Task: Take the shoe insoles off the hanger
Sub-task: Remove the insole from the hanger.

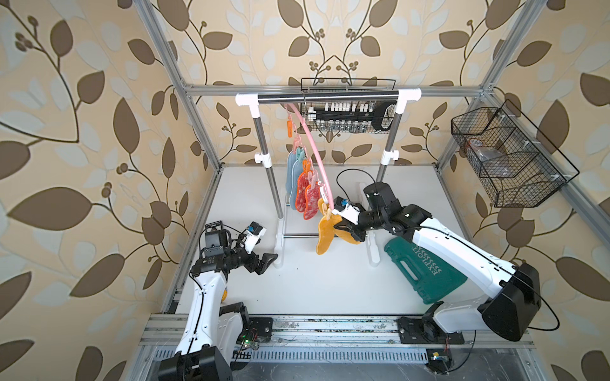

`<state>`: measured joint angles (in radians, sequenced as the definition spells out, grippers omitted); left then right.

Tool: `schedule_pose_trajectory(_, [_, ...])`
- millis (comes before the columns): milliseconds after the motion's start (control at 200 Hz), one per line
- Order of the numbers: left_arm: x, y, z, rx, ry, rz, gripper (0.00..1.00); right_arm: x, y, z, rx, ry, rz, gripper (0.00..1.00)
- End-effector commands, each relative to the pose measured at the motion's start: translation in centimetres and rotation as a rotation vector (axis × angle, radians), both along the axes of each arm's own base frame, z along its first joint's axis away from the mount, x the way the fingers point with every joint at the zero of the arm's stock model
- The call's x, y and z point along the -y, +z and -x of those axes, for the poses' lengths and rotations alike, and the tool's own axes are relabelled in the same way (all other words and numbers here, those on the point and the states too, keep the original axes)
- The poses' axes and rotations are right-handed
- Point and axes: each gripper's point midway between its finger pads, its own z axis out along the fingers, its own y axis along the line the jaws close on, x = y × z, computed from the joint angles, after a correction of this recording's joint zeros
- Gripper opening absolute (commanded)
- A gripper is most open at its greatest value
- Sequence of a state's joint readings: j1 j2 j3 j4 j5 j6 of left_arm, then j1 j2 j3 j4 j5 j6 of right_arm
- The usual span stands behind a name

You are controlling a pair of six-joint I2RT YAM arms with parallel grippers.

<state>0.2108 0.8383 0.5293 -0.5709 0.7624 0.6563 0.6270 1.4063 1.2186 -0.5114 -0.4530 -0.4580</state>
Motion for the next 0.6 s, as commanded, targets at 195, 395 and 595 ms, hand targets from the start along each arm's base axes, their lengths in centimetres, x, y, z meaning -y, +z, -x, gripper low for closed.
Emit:
schedule_pose_trajectory(195, [0.3,0.5,0.4,0.013,-0.026,0.018,0.99,-2.3,0.1,-0.6,0.013,0.056,-0.117,0.36])
schedule_pose_trajectory(395, [0.5,0.6,0.6,0.015,-0.036,0.026,0.99,-2.6,-0.1,-0.9,0.04,0.073,-0.131,0.4])
schedule_pose_trajectory(595, [0.5,0.6,0.6,0.012,-0.038,0.03,0.99,-2.6,0.0,0.4,0.1,0.156,-0.159,0.54])
